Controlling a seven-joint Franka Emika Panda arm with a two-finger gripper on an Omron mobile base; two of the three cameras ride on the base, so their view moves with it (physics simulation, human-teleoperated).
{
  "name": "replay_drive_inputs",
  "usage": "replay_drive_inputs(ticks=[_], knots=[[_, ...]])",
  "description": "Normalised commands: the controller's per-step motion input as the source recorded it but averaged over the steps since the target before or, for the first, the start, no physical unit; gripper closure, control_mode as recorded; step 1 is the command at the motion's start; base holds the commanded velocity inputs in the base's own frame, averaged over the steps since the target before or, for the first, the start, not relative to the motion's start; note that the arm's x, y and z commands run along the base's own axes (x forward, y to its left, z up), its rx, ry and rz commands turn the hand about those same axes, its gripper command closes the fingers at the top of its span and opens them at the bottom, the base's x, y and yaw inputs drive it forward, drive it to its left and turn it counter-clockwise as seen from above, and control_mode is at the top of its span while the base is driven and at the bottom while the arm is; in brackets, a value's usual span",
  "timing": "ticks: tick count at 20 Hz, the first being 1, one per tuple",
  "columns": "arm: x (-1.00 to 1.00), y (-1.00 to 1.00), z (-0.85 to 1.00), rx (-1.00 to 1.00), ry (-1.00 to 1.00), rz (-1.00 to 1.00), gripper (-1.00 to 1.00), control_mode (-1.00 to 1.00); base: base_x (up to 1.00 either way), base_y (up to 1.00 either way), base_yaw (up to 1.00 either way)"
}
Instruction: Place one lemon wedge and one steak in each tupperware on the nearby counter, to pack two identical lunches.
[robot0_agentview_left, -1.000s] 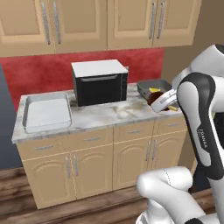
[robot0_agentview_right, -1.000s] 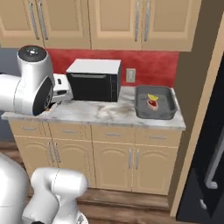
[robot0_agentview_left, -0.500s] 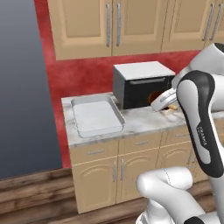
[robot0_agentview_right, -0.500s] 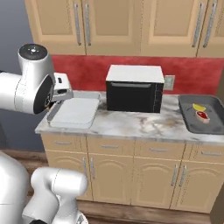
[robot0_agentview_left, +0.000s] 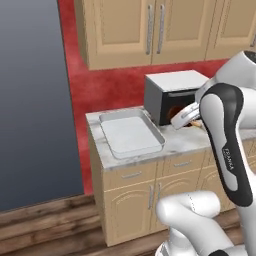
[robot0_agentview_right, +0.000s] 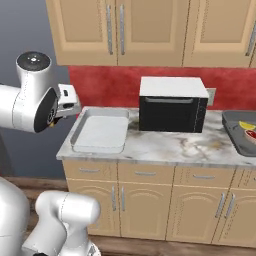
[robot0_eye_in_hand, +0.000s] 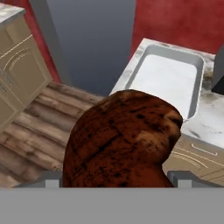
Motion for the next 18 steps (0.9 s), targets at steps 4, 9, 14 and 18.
replay_drive_inputs(ticks=[4,9,14,18], knots=[[0.0,0.0,0.0,0.0,0.0,0.0,1.0,1.0,0.7,0.23,-0.04],[0.0,0.0,0.0,0.0,0.0,0.0,1.0,1.0,0.39,0.4,-0.01],[0.0,0.08,-0.27,-0.03,0.01,-0.01,1.0,-1.0,0.01,0.21,0.0],[0.02,0.02,-0.87,-0.07,0.01,-0.05,1.0,-1.0,0.0,0.0,0.0]])
